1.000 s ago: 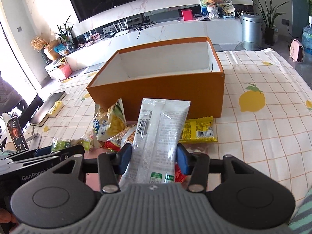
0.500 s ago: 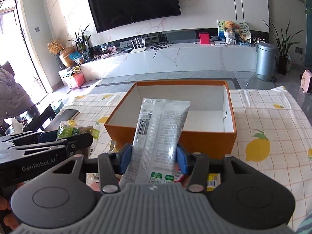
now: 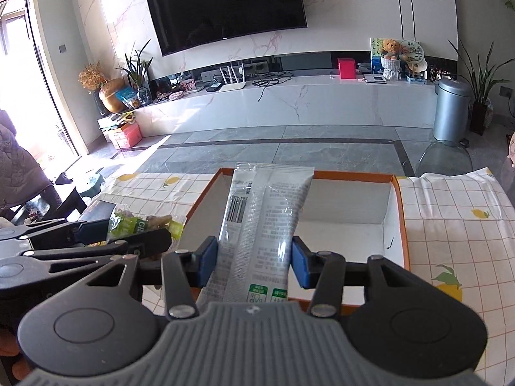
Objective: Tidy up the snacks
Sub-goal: 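Lift both held snacks and carry them over the orange box, then lower both snacks into the box and open both tools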
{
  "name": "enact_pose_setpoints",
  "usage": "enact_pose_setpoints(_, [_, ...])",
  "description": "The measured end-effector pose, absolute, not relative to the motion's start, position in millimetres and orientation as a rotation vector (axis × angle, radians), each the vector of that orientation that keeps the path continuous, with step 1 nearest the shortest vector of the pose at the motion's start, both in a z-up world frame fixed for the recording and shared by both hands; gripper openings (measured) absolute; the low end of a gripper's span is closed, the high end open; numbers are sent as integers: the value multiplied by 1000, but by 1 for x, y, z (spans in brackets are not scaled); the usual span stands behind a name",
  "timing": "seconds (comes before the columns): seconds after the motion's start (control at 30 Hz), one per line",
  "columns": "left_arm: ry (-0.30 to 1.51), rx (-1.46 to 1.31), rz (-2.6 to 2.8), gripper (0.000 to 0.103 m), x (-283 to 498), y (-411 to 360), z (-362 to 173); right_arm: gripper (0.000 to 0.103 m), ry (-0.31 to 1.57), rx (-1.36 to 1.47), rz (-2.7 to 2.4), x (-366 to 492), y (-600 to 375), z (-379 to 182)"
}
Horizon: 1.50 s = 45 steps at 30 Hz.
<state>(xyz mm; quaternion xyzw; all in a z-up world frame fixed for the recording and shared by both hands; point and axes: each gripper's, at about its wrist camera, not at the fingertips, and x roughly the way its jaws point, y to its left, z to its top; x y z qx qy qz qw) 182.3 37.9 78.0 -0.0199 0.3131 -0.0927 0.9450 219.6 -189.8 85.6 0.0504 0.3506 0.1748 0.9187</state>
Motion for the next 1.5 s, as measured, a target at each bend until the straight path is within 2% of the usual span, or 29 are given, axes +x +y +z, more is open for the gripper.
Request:
enact_pose_setpoints(0.27, [763,39,-199,57,229,32,45,47,810,87,329,285,-182,52])
enact_pose_setpoints(0.7, [938,236,-261,57,261,10,-4,47,1132,122,324,345,-168,-27])
enact_pose_setpoints(1.03, [963,336,-240,58,268,-1,-11,47,1224,138,309,358,-160,-45])
enact_pose_setpoints(1.37, [960,364,-217,67,275,-5,-9,50,1227,125,291,358,-157,-44])
enact_pose_setpoints(1.5, [943,383,-200,71,273,-6,-6,55,1219,116,289,357,-155,-40])
